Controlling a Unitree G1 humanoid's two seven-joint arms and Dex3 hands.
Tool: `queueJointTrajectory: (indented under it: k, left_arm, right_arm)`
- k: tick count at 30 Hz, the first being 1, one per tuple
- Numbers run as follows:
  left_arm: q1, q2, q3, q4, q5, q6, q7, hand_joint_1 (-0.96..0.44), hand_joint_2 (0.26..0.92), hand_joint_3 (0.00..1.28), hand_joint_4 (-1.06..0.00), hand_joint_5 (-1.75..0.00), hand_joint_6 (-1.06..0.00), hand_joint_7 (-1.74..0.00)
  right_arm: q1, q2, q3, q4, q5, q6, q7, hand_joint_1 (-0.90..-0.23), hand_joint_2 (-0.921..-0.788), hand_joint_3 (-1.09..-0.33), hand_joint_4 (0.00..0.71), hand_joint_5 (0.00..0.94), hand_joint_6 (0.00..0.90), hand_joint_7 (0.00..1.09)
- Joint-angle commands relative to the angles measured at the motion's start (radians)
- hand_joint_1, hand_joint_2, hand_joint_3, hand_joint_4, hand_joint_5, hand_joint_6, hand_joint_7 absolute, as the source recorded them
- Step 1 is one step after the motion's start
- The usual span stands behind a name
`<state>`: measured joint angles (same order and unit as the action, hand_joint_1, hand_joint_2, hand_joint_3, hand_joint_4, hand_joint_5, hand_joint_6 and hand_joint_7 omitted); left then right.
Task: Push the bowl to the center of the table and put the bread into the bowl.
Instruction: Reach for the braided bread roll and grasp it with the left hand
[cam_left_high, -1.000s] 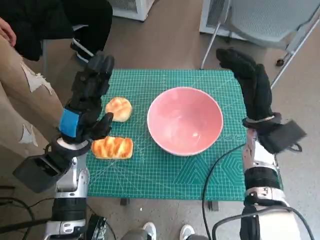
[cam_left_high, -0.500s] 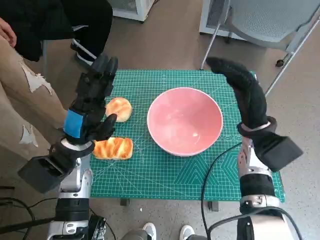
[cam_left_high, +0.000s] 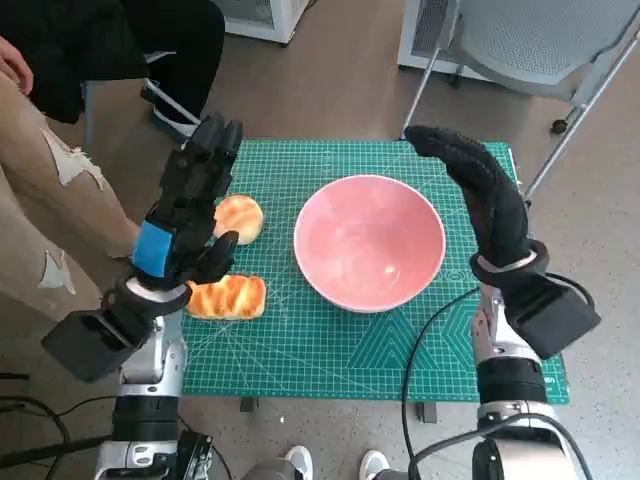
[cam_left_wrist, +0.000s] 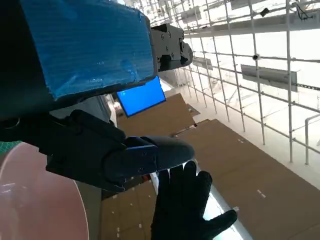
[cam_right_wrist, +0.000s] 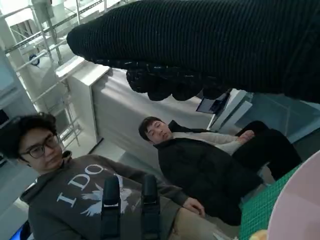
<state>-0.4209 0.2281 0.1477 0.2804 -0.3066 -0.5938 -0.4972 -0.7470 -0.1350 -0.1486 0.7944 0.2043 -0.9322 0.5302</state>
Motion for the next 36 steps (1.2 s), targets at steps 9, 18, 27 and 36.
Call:
queueJointTrajectory:
  k: [9,18,27,36]
  left_arm:
    - [0.241,0.459,0.045,-0.714,0.406,0.819,-0.052,-0.35,0.695,0.03,-0.10,0.00,-0.19,-0.13]
    - [0.300,0.403,-0.015,-0.883,0.604,0.976,-0.012,-0.09,0.658,0.00,-0.16,-0.01,-0.39,-0.05]
    - [0.290,0.411,-0.073,-0.920,0.661,1.073,-0.046,-0.09,0.657,0.00,-0.16,0.00,-0.42,-0.02]
    - [0.296,0.423,-0.145,-0.911,0.716,1.100,-0.047,-0.25,0.662,0.00,-0.17,0.00,-0.42,-0.01]
  right_arm:
    - [0.039,0.000,0.006,-0.029,0.009,0.030,-0.009,-0.664,-0.921,-0.795,0.189,0.000,0.247,0.03]
    - [0.040,0.000,0.006,-0.036,0.001,0.034,-0.019,-0.664,-0.921,-0.796,0.189,0.001,0.244,0.03]
    - [0.036,0.001,0.012,-0.037,-0.003,0.034,-0.029,-0.663,-0.921,-0.796,0.189,0.001,0.241,0.03]
    - [0.034,0.000,0.014,-0.031,-0.004,0.035,-0.038,-0.666,-0.921,-0.796,0.189,0.001,0.238,0.03]
